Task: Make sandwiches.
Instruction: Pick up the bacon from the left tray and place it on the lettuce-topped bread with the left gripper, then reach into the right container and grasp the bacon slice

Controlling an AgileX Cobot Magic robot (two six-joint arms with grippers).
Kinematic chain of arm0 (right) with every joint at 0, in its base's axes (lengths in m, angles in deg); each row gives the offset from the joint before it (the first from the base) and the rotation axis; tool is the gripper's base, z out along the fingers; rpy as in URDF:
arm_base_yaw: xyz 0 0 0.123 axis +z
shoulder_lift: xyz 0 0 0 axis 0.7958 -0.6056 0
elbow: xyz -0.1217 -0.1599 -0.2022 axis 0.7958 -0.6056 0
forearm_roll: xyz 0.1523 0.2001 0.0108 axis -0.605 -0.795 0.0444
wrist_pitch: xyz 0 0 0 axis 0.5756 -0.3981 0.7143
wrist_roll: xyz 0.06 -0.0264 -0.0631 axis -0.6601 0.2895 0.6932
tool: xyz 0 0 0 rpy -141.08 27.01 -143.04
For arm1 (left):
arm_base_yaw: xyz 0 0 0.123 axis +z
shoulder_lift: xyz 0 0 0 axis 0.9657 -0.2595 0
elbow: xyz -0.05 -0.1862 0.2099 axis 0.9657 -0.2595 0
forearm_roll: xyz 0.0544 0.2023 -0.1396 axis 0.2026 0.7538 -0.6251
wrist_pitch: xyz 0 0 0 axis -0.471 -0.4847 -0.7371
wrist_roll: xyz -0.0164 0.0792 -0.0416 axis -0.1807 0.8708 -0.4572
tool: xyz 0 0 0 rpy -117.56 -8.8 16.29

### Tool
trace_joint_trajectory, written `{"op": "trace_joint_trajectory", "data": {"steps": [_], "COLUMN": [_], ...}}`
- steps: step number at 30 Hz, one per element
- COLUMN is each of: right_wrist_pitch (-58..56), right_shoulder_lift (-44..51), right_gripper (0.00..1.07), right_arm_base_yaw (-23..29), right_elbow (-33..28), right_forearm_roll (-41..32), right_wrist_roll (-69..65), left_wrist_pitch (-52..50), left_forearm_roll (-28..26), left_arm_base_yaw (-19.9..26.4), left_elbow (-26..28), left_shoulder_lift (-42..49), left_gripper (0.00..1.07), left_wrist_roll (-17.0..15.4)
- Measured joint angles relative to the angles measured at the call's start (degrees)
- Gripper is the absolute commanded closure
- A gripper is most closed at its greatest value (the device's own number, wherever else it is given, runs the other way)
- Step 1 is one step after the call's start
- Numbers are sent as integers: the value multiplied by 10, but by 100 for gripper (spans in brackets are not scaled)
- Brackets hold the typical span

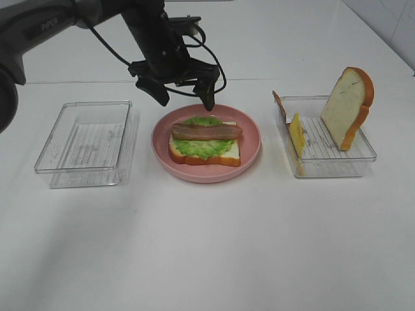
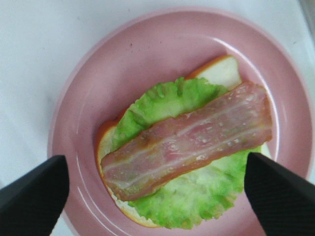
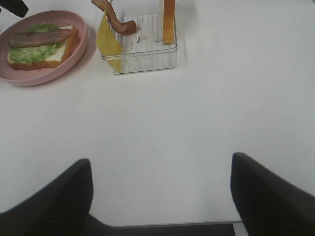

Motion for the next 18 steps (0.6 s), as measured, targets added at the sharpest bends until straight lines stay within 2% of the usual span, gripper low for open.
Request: {"op": "trace_joint_trajectory", "data": {"steps": [1, 3, 9, 11, 12, 14, 15, 17, 18], "right_wrist_pitch": [0, 0, 0, 0, 0, 0, 0, 0, 0], "right_shoulder_lift": [0, 0, 0, 0, 0, 0, 0, 0, 0], "right_gripper": [32, 32, 32, 32, 32, 32, 32, 32, 32], "right_arm_base_yaw": [0, 0, 0, 0, 0, 0, 0, 0, 0], "right_elbow": [0, 0, 0, 0, 0, 0, 0, 0, 0], "right_forearm_roll": [0, 0, 0, 0, 0, 0, 0, 0, 0], "right_wrist_roll": [0, 0, 0, 0, 0, 0, 0, 0, 0], "left_wrist_pitch": [0, 1, 1, 1, 1, 2, 2, 1, 1], "left_forearm_roll": [0, 1, 10, 44, 44, 72, 72, 84, 84], "left_arm_base_yaw": [0, 0, 0, 2, 2, 19, 19, 60, 60], "left_elbow": [0, 0, 0, 0, 0, 0, 0, -6, -6], "left_shoulder_lift": [0, 35, 78, 101, 101, 119, 119, 136, 136], "left_gripper": [10, 10, 10, 10, 10, 10, 10, 10, 10], "left_wrist_roll": [0, -19, -11, -6, -6, -4, -4, 3, 3]}}
